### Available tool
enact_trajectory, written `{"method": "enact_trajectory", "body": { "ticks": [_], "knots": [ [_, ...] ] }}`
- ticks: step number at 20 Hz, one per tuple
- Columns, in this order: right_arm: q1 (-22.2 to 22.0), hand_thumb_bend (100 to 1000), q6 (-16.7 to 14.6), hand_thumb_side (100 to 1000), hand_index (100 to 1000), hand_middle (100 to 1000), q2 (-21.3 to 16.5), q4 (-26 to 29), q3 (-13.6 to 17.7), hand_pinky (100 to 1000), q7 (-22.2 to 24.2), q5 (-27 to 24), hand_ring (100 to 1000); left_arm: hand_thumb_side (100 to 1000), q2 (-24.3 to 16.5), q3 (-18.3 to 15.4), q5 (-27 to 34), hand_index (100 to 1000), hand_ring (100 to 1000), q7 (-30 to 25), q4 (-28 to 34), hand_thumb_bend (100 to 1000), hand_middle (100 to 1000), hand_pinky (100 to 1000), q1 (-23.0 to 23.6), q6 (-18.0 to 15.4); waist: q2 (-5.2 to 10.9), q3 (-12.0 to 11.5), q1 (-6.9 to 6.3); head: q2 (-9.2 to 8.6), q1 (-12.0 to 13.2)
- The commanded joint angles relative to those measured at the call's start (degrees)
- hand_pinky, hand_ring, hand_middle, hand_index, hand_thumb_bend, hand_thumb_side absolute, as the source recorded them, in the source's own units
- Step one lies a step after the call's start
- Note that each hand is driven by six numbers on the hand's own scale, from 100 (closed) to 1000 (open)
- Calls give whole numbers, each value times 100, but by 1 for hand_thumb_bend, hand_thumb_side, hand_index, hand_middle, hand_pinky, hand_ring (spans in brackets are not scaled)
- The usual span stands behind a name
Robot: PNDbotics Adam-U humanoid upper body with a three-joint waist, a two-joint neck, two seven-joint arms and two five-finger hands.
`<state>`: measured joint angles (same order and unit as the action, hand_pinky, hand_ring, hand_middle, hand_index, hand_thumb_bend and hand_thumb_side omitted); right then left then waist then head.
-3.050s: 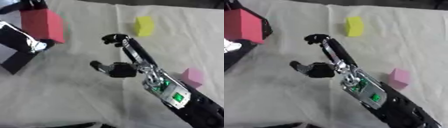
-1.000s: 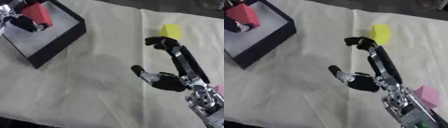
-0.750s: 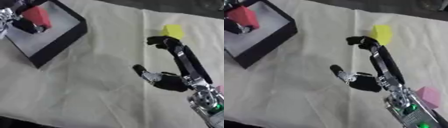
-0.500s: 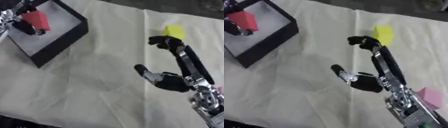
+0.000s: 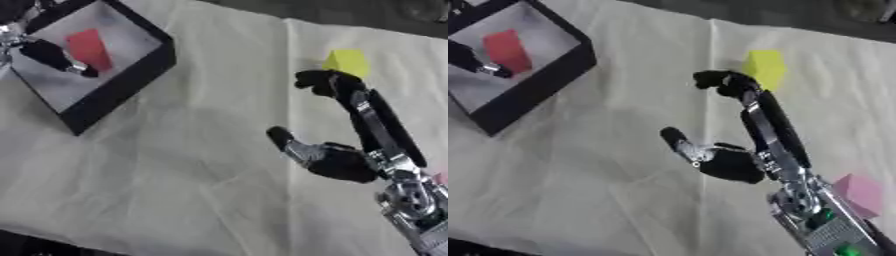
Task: Pick up the objects with one hand, pass them to the other hand, and then place them into the box on the other side of the table.
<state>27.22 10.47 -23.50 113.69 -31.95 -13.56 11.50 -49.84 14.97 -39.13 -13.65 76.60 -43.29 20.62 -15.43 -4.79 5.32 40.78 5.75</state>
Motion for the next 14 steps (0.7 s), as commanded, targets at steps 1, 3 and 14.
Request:
{"method": "enact_trajectory", "body": {
  "ticks": [1,3,14],
  "knots": [
    [45,529,-11,357,799,695,-60,91,69,840,-20,-19,840,367,-205,-106,-72,825,787,-62,123,983,775,844,-87,-67,155,-7,-58,28,-39],
    [38,529,-10,357,799,695,-63,91,72,840,-24,-19,840,264,-207,-134,-19,810,777,-82,180,904,765,840,-77,-68,166,-13,-63,42,-67],
    [254,545,-38,312,799,702,-272,91,333,841,-72,-113,840,241,120,-641,928,704,655,771,1639,783,698,827,345,-189,237,-115,-73,267,-905]
  ]
}}
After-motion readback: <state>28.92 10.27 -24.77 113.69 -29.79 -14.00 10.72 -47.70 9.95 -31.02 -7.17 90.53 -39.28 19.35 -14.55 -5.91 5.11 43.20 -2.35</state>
